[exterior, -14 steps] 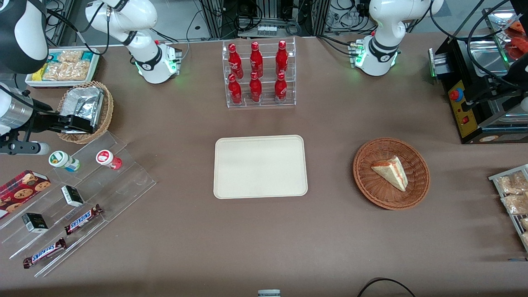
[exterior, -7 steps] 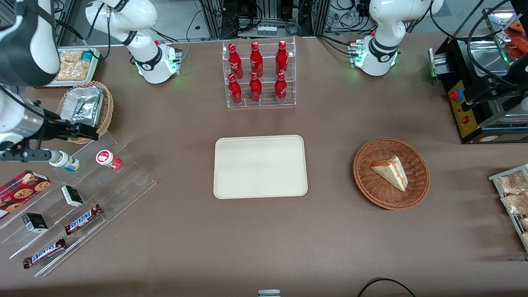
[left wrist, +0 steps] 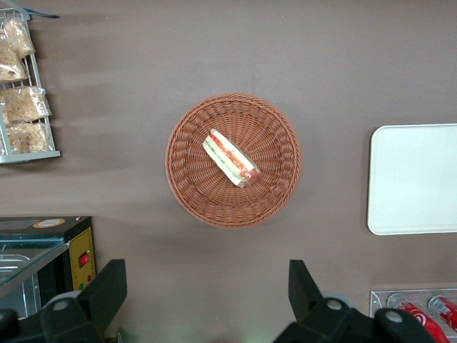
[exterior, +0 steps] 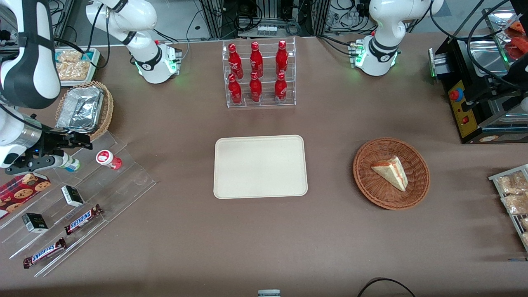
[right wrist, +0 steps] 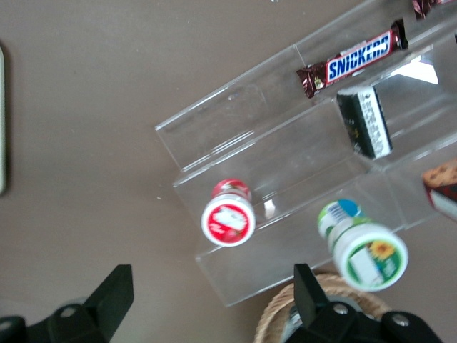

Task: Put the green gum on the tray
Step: 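Move the right gripper down toward the green-and-white gum bottle on the shelf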

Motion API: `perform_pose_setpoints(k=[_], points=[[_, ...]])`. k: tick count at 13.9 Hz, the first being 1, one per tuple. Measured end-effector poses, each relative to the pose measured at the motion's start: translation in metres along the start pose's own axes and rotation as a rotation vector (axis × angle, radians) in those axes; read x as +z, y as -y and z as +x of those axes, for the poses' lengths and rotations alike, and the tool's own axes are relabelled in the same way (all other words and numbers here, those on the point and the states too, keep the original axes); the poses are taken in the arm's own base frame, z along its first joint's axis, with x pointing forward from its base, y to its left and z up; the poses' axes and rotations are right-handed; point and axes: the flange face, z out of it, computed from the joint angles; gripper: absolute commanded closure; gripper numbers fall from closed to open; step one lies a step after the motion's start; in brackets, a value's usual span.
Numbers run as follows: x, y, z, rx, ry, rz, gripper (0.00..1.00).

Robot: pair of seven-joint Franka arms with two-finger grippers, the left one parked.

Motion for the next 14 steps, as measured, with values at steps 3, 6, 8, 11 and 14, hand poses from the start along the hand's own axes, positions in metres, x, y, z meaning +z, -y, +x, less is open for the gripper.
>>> perform_pose_setpoints(k=[3, 6, 8, 11, 14], points=[[0.010, -0.022, -0.005, -0.148, -0.015, -0.004, 0.00], [0.021, -0.045, -0.008, -0.270, -0.025, -0.010, 0.00], [0.029, -0.058, -0.009, -0.318, -0.031, -0.014, 0.00], [0.034, -0.077, -0.014, -0.377, -0.042, -0.022, 0.00], [0.041, -0.099, -0.023, -0.403, -0.049, -0.027, 0.00]])
